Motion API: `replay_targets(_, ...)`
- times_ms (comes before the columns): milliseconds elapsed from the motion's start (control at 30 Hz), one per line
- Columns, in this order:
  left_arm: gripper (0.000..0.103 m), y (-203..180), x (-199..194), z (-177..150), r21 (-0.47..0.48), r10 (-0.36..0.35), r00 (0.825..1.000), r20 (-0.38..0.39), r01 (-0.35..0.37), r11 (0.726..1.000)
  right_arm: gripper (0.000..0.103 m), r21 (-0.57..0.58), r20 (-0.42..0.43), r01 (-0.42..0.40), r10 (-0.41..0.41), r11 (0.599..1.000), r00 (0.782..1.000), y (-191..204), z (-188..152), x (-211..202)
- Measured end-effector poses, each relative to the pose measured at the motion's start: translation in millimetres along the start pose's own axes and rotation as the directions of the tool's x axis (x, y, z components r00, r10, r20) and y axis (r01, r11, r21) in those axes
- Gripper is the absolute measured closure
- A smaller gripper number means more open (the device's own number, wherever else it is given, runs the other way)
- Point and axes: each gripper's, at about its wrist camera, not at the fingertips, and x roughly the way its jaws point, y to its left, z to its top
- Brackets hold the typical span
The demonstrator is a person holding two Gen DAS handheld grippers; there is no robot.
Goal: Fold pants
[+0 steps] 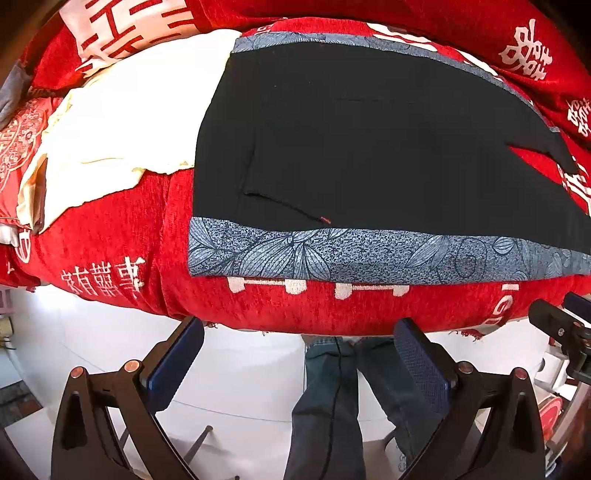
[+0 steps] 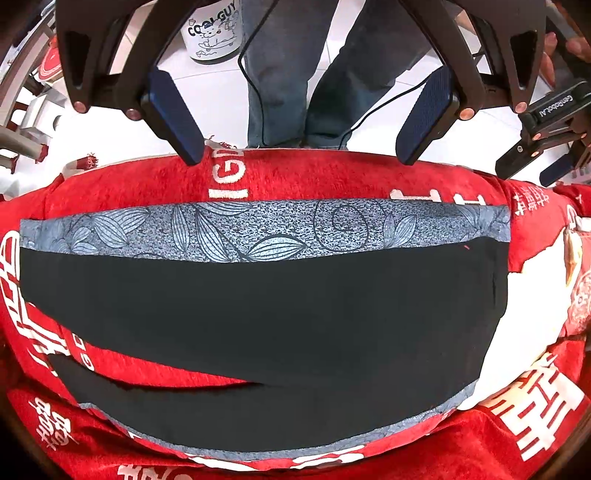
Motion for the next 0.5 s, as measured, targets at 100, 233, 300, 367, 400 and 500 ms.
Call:
replay_targets(100,0.000,-1.8,0.9,-0.1,0.003,0.012,1.000,-0.004,-0.012,1.000,0.000,-0.003,-0.002,0.010,-0.010,1.000,1.000,5.4,0.1,-0.4)
replay_targets(233,0.000,-1.2,2.0,-0.1,-0.002,0.015,1.000,-0.010,-0.015,1.000,0.000,-0.007,-0.001,0.007,-0.007,1.000,1.000,7.9,0.3,0.5)
replay_targets(300,0.000,-0.5,3.2,-0.5,-0.003,0.019,1.000,-0.014,-0.019,1.000,0.000,-0.006,-0.001,0.003,-0.003,1.000,1.000,7.6,0.2,1.6)
replay_targets(367,0.000,-0.6,5.3,-1.3,-0.001,0.025,0.999,-0.021,-0.025,1.000,0.000,-0.007,-0.006,0.002,-0.002,1.000,1.000,7.4,0.2,3.3)
replay_targets(400,0.000,-1.1,6.4,-1.9,0.002,0.029,0.999,-0.026,-0.029,1.000,0.000,-0.007,-0.009,0.001,-0.001,1.000,1.000,7.8,0.2,3.8)
replay_targets(500,0.000,-1.4,8.2,-3.9,0.000,0.027,0.999,-0.035,-0.027,1.000,0.000,-0.007,-0.009,-0.001,0.001,1.000,1.000,7.9,-0.5,4.6)
